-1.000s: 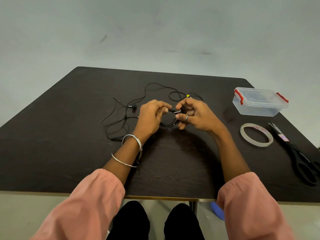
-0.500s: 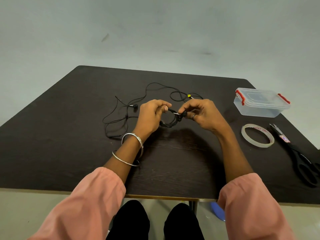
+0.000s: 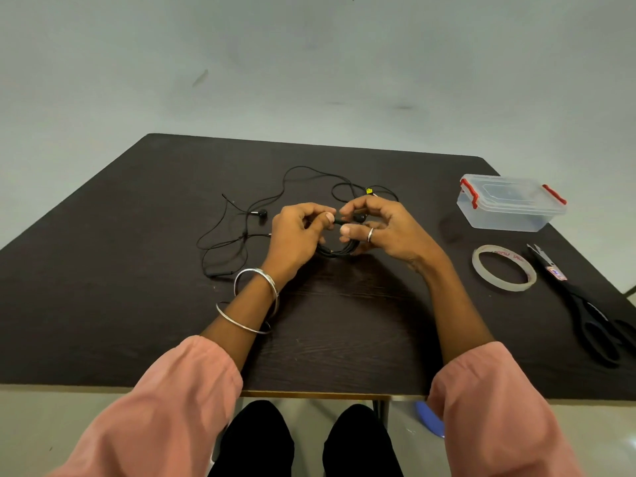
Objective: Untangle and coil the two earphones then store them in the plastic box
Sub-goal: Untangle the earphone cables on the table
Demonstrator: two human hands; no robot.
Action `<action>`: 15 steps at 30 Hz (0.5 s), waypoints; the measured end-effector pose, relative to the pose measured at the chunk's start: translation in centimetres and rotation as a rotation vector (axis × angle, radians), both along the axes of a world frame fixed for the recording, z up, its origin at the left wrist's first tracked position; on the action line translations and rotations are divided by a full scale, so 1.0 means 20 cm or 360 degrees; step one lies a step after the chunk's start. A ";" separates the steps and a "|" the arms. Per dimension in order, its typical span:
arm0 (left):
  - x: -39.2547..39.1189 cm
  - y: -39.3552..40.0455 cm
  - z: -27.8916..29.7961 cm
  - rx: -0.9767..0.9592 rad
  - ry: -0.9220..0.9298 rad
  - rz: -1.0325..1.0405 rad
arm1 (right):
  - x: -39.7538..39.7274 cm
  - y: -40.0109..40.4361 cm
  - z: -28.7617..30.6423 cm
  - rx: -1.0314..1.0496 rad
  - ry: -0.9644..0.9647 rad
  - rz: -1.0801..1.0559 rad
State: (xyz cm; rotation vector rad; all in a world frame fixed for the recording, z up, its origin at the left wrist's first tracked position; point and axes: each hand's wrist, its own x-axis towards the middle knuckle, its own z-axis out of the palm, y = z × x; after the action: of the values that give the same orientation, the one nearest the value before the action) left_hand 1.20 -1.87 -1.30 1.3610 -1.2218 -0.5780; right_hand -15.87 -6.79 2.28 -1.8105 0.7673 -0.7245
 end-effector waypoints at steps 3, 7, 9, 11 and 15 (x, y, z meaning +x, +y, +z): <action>-0.02 0.01 -0.01 0.0034 0.0062 -0.0050 | -0.02 -0.01 -0.01 -0.0086 0.0034 -0.0070; -0.07 0.00 -0.02 0.0075 0.0159 -0.0142 | -0.13 -0.03 -0.02 -0.0107 0.0031 -0.0083; -0.12 -0.01 -0.02 0.0123 0.0145 -0.0211 | -0.21 -0.02 -0.03 -0.0168 0.0035 -0.0105; -0.18 -0.02 -0.01 0.0188 0.0086 -0.0287 | -0.29 -0.01 -0.06 -0.0338 0.0100 -0.0177; -0.27 -0.01 0.02 0.0240 -0.0203 -0.0362 | -0.37 0.01 -0.11 -0.0789 0.0293 -0.0326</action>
State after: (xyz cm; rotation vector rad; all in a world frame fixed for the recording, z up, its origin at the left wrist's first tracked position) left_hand -4.23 -2.15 -0.85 1.4107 -1.4732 -0.7652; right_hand -23.28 -6.67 0.17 -2.2905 0.9652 -0.9528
